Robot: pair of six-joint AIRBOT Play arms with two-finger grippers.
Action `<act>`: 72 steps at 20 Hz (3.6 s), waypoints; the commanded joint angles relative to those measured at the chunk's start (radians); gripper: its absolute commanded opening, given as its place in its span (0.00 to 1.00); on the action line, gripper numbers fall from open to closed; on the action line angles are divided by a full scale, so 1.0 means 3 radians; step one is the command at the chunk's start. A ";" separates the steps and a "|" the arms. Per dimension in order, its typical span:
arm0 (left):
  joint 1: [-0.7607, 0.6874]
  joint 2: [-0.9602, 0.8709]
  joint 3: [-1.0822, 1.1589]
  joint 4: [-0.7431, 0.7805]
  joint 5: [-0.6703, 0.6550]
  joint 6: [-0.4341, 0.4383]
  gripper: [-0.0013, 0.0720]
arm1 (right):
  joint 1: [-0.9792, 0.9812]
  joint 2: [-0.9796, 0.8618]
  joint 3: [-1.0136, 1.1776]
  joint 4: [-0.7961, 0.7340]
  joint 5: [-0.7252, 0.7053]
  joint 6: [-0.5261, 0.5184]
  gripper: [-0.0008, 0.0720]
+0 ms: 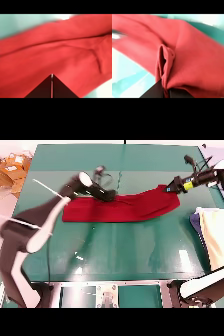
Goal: Fold the shirts.
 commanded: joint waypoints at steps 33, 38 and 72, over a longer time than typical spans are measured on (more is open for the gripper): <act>0.1500 0.1357 0.0961 0.1217 -0.2316 0.0506 0.05 | 0.3068 -0.0837 0.0524 0.0060 -0.2813 0.1661 0.51; 0.1500 0.1357 0.0961 0.1241 -0.2221 0.0505 0.05 | 0.1971 -0.0401 0.0516 -0.0459 -0.1389 0.1638 0.51; 0.1499 0.1357 0.0961 0.1211 -0.2700 0.0412 0.05 | -0.0379 0.0613 0.0642 0.1025 -0.1329 0.1611 0.04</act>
